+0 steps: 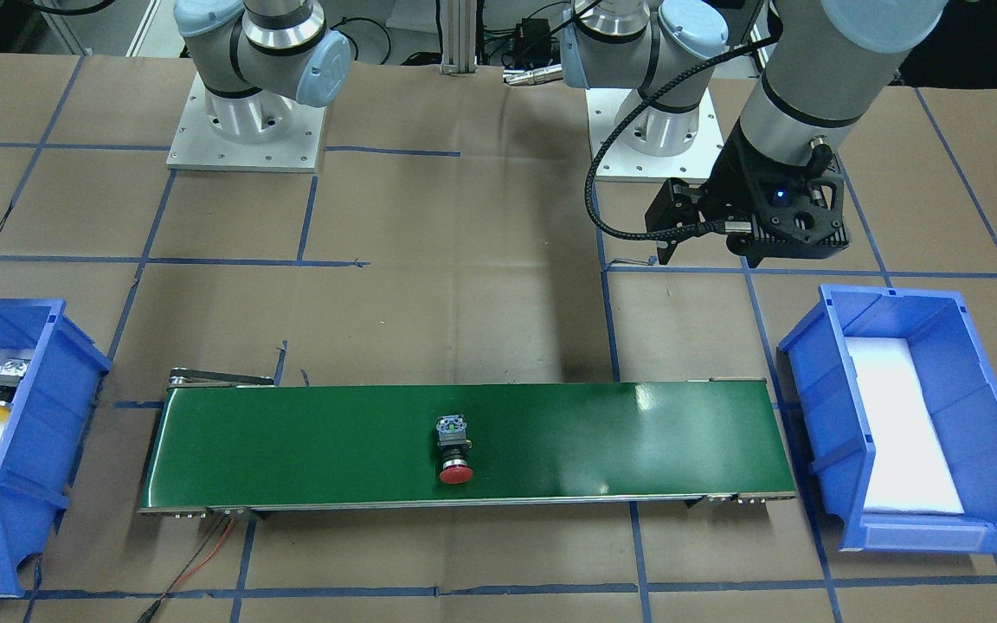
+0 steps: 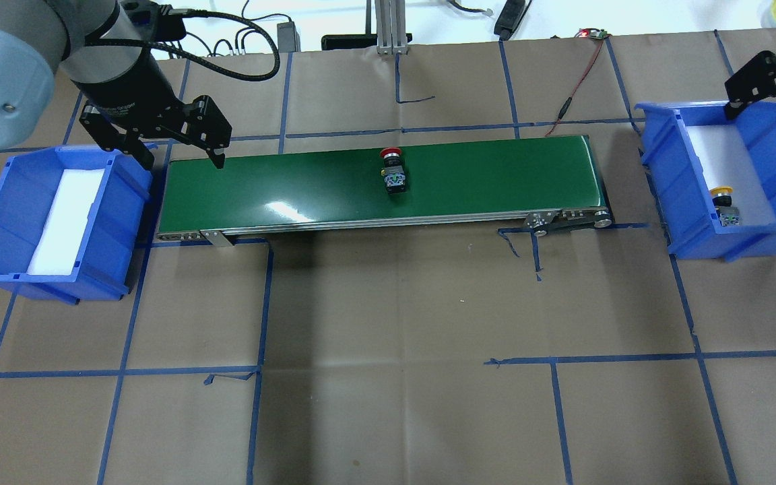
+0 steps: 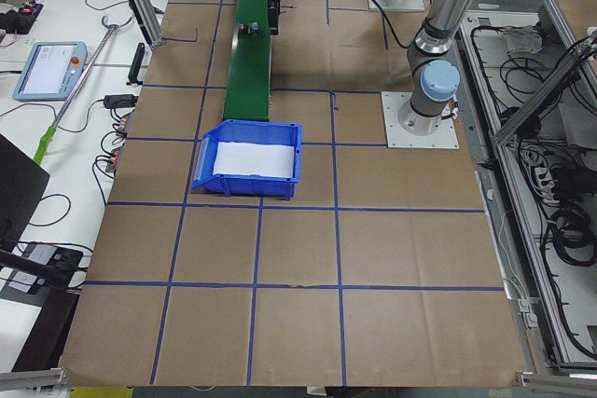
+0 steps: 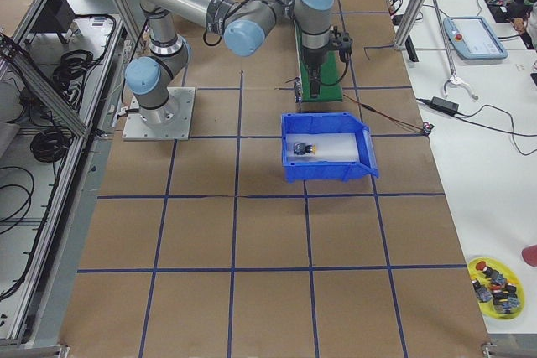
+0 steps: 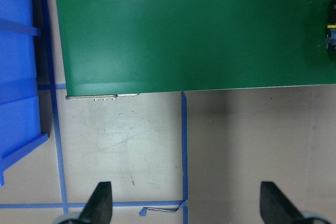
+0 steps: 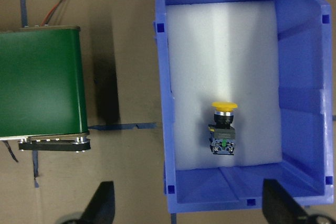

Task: Transport two buttons from left to right
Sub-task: 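Raise the right gripper out of the bin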

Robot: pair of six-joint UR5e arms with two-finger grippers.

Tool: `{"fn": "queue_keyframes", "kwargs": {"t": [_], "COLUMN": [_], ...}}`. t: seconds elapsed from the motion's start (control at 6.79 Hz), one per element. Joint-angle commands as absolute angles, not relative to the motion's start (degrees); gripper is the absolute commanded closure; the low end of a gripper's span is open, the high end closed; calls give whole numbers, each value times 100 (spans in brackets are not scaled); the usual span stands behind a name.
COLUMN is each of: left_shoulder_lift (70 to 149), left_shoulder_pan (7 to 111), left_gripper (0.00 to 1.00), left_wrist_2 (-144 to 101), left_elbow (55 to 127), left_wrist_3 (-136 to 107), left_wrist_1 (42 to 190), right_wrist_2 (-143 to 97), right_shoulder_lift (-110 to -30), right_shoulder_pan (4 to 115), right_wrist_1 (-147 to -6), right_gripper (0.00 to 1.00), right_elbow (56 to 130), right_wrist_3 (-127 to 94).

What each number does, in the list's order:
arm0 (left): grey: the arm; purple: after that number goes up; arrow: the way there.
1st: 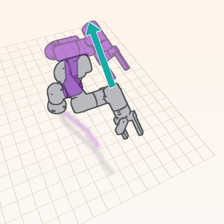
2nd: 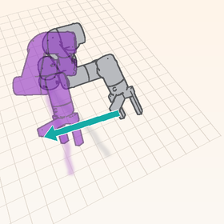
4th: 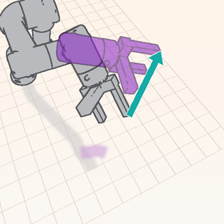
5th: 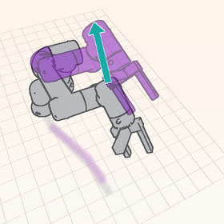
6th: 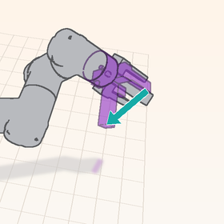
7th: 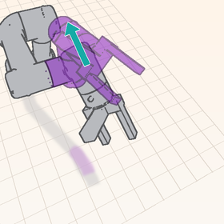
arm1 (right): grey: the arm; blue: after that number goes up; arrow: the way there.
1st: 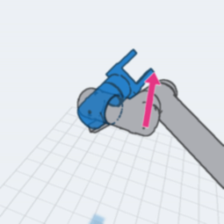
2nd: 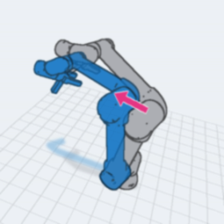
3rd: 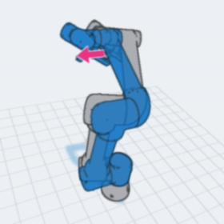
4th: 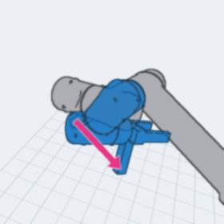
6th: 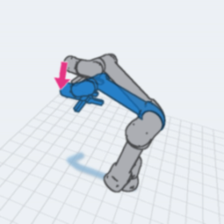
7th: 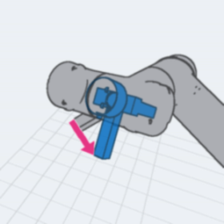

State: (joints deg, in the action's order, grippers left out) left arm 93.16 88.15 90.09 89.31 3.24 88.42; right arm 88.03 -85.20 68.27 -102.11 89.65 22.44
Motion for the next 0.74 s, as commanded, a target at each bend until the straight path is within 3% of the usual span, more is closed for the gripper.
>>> {"fn": "queue_keyframes", "kwargs": {"t": [0.0,0.29,0.59], "left_shoulder_lift": [9316,9308,9316], "left_shoulder_pan": [8815,8815,8815], "left_gripper": [0,0,0], "left_wrist_2": [9009,9009,9009], "left_elbow": [8938,8938,8930], "left_wrist_3": [325,325,325], "left_wrist_1": [8842,8842,8842], "right_wrist_2": [8868,8868,8877], "right_shoulder_lift": [-8499,-8508,-8429], "right_shoulder_pan": [7914,8855,8991], "right_wrist_1": [-10169,-10099,-10081], "right_gripper": [0,0,0], "right_elbow": [8807,8824,8859], "right_wrist_3": [951,-226,-237]}}
